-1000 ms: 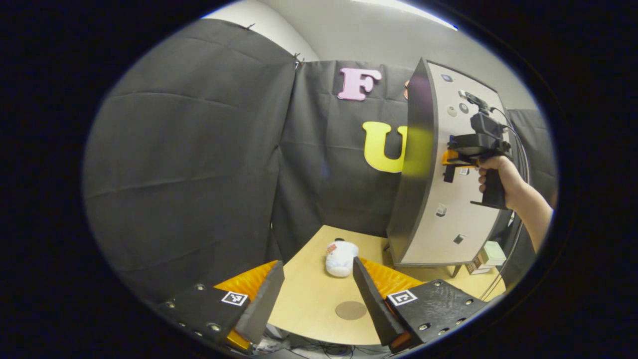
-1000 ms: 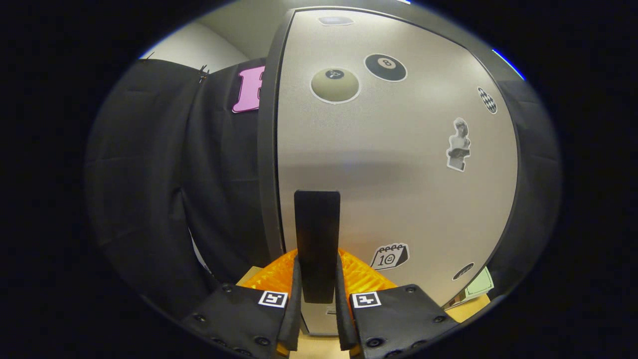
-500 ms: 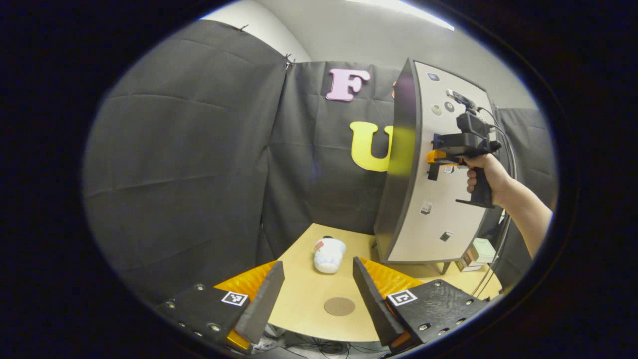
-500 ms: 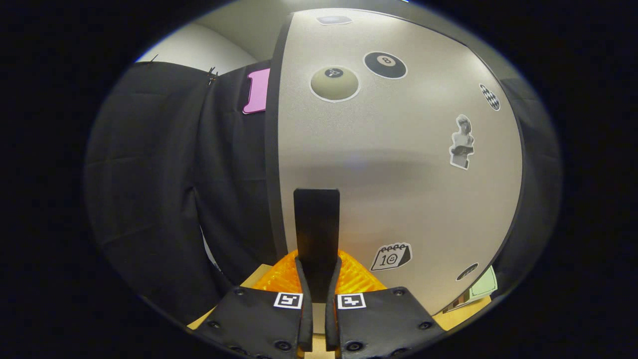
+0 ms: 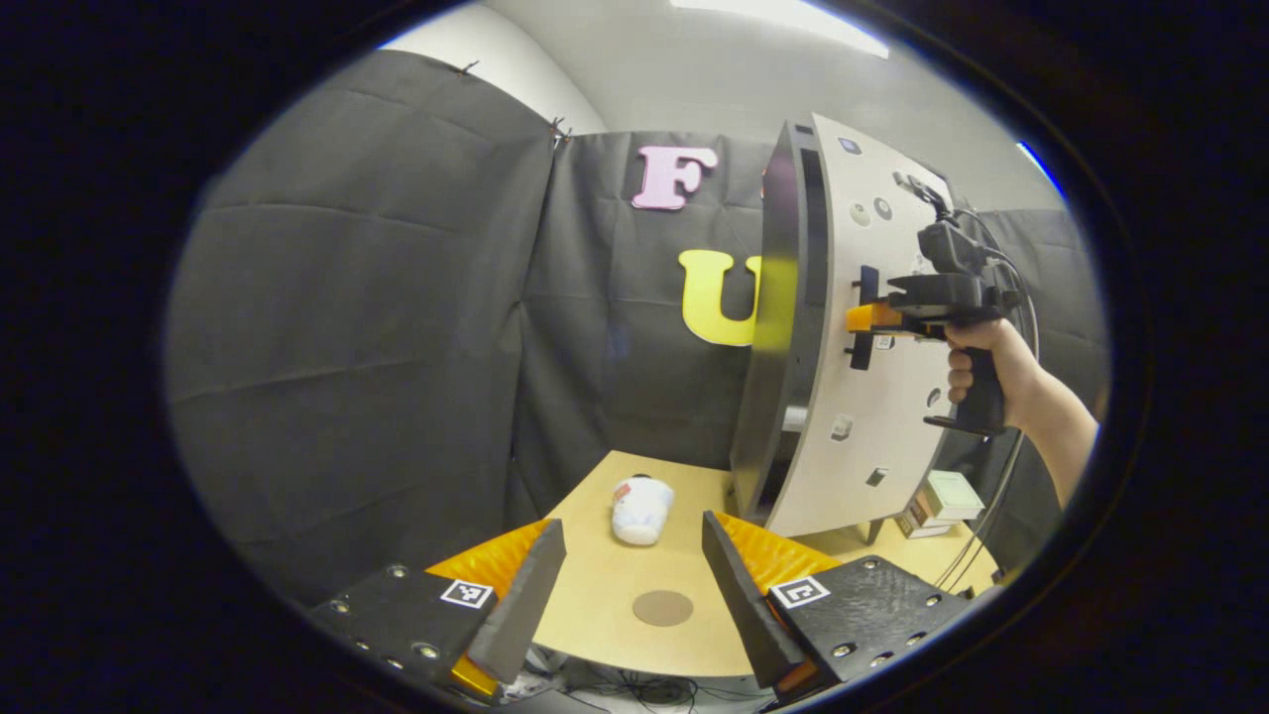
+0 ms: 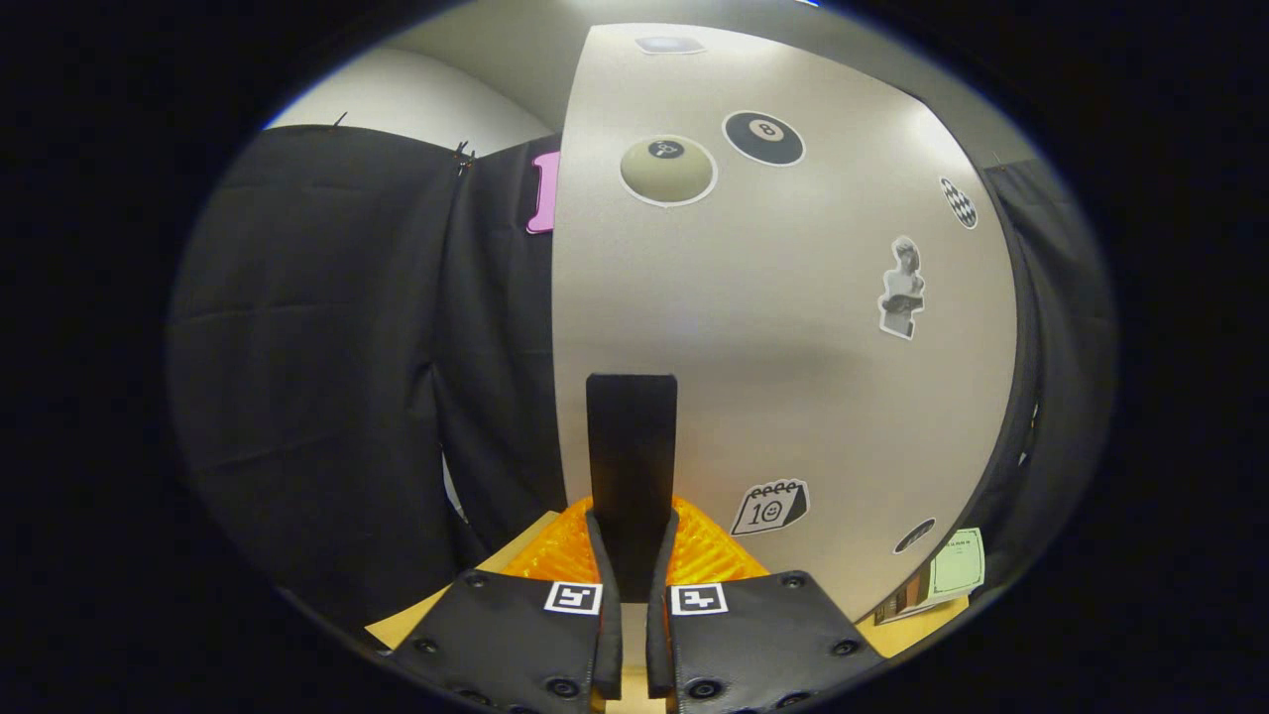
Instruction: Open the cabinet door with the right hand, grasp the bottle in the cabinet with the left hand and place it on the coaster, then close the cabinet door with the right hand.
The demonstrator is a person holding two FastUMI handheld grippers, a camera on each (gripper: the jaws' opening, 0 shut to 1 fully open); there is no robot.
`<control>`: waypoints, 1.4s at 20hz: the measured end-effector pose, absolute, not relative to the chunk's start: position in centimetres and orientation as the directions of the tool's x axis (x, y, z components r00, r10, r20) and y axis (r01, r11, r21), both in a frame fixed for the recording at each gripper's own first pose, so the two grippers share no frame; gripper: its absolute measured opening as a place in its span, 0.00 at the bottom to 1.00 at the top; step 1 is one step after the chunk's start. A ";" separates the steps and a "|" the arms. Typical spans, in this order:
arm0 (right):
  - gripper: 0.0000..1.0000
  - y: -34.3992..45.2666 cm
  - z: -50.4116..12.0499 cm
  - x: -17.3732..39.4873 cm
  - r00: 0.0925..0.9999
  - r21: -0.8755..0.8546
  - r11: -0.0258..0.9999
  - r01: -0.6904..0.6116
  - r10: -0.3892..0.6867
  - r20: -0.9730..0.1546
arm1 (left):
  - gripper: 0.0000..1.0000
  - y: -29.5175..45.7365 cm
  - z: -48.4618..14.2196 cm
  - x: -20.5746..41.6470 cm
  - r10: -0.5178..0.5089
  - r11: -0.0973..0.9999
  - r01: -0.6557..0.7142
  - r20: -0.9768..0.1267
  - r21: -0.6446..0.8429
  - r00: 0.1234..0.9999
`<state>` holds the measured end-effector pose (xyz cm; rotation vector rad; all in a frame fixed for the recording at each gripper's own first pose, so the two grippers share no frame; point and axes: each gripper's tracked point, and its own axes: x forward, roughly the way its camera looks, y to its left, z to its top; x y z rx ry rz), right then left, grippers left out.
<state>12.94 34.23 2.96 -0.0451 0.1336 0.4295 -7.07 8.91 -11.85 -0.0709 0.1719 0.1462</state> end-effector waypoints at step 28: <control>0.11 25.9 3.7 5.1 0.850 0.027 0.864 -0.504 0.501 -0.163 | 0.84 -1.7 -10.8 -3.1 -0.086 0.996 0.086 -0.165 -0.006 0.983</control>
